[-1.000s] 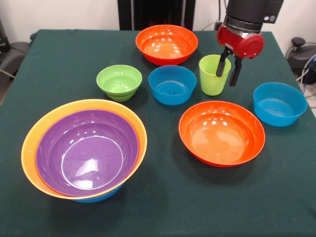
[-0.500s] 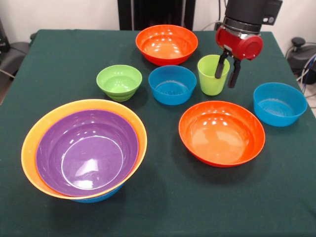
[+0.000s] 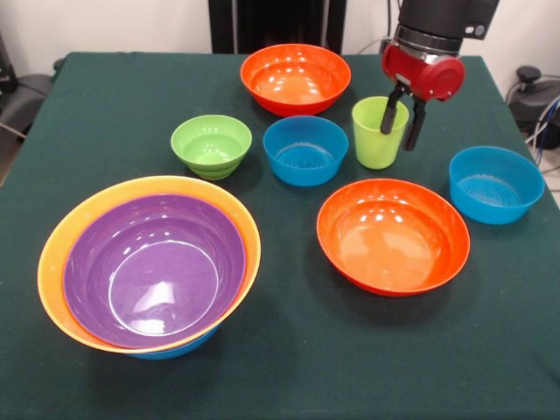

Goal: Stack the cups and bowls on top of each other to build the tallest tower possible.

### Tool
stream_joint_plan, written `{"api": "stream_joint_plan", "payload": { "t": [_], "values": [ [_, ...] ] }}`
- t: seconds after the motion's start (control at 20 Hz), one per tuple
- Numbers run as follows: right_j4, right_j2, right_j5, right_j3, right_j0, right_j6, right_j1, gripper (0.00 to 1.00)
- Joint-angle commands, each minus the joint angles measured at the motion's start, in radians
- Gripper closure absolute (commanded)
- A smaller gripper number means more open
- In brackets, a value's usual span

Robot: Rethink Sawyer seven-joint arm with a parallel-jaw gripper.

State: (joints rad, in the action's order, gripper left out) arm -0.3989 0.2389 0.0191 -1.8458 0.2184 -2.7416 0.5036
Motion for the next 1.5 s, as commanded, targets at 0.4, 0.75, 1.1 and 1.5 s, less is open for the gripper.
{"api": "stream_joint_plan", "payload": {
  "t": [0.4, 0.75, 1.1, 1.5],
  "values": [
    [-0.023, -0.051, -0.154, -0.072, 0.024, -0.115, -0.011, 0.00],
    [-0.022, -0.065, -0.129, -0.072, 0.012, -0.116, -0.024, 0.00],
    [-0.028, -0.029, -0.193, -0.069, 0.044, -0.117, 0.010, 0.00],
    [-0.030, 0.001, -0.250, -0.059, 0.074, -0.131, 0.036, 0.00]
  ]
}}
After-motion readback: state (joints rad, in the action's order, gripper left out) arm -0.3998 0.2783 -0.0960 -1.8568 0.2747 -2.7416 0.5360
